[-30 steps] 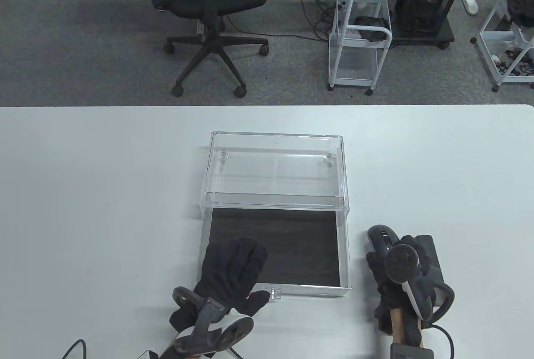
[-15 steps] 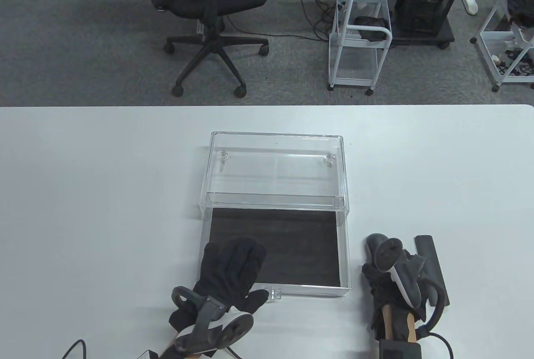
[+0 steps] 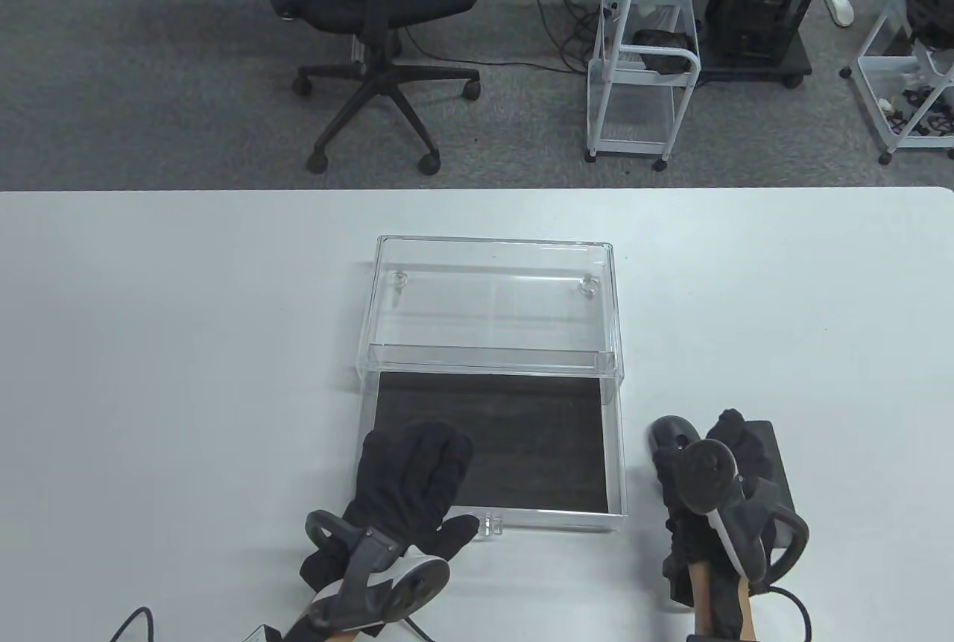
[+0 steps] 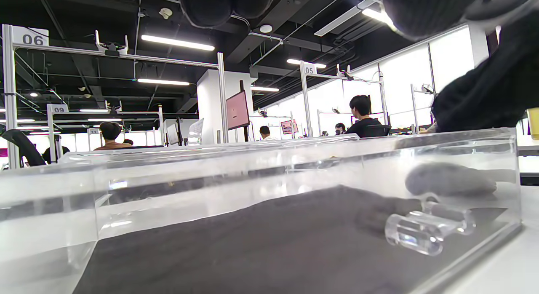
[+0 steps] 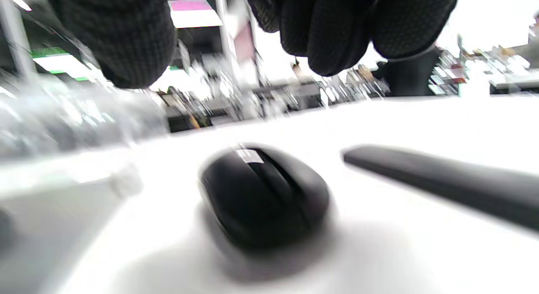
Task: Pull drawer to retrieve items
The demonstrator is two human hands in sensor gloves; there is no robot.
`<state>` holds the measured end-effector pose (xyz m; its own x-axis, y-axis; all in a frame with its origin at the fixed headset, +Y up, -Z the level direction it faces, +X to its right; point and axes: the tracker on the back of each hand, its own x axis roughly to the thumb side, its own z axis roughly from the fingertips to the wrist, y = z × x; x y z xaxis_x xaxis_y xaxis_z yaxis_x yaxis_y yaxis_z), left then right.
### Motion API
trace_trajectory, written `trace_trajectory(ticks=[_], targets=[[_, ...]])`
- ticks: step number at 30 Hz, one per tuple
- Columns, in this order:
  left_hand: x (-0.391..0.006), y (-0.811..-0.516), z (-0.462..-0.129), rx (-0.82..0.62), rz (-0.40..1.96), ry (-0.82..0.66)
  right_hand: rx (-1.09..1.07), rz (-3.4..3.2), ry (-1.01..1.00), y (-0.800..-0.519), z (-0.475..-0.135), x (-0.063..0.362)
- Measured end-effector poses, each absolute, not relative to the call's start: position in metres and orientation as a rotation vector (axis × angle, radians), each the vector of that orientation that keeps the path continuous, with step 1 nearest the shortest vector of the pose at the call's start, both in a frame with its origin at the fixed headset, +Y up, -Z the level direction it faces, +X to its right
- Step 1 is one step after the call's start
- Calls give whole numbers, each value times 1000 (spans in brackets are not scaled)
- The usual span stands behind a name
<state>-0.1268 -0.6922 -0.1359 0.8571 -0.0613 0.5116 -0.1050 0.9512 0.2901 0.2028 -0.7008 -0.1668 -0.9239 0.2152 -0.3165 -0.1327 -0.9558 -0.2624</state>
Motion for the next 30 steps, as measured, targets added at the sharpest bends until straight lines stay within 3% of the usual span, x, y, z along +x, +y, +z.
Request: trace_trajectory(ticks=[6, 14, 30], targets=[[-127, -692, -137, 320, 32, -565, 22, 2930, -647, -675, -138, 143], [-132, -694, -141, 327, 87, -576, 450, 2968, -518, -689, -130, 97], [-134, -694, -142, 350, 123, -594, 476, 2947, -383, -701, -133, 99]])
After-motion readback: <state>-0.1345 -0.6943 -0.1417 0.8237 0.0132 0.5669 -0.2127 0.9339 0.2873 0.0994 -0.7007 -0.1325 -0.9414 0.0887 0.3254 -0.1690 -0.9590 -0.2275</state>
